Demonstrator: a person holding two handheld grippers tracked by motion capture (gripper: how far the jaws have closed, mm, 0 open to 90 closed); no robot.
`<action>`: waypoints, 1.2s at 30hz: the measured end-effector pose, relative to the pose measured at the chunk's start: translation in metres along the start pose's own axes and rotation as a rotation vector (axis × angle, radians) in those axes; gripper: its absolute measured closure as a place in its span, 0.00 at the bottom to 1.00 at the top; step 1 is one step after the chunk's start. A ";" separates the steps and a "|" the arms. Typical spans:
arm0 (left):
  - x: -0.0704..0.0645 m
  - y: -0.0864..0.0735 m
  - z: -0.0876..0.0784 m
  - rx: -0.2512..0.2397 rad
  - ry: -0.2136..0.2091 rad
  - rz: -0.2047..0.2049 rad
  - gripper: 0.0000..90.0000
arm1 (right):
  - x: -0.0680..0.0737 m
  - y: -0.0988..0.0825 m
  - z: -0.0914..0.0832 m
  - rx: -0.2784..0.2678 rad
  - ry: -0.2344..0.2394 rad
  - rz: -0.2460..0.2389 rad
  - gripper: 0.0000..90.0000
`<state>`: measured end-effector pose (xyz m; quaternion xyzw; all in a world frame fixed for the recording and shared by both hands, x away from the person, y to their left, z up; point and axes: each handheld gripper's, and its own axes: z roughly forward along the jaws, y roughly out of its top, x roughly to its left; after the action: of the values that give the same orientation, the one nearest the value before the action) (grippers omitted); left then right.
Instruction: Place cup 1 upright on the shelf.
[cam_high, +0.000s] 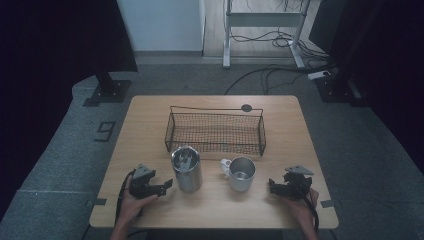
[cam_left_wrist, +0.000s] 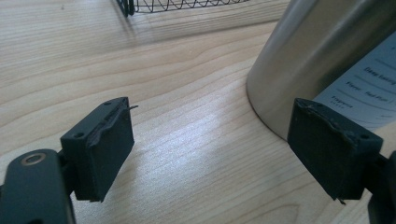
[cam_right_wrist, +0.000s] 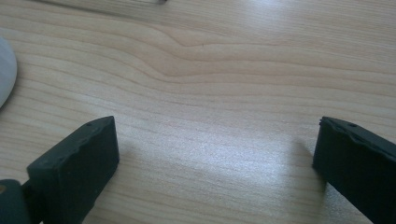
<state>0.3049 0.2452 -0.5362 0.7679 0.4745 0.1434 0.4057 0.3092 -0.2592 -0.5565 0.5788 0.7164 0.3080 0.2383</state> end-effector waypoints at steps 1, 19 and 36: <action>0.000 0.000 0.000 0.000 0.000 -0.002 0.16 | 0.000 0.000 0.000 0.001 0.000 0.000 0.01; -0.003 0.003 -0.006 -0.037 -0.038 -0.015 0.17 | -0.004 -0.001 -0.002 -0.010 -0.015 0.013 0.04; -0.017 0.010 -0.022 -0.110 -0.117 0.033 0.17 | -0.008 -0.001 -0.002 -0.015 -0.024 0.021 0.06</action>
<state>0.2894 0.2392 -0.5117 0.7592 0.4288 0.1308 0.4718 0.3085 -0.2677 -0.5561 0.5880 0.7052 0.3090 0.2480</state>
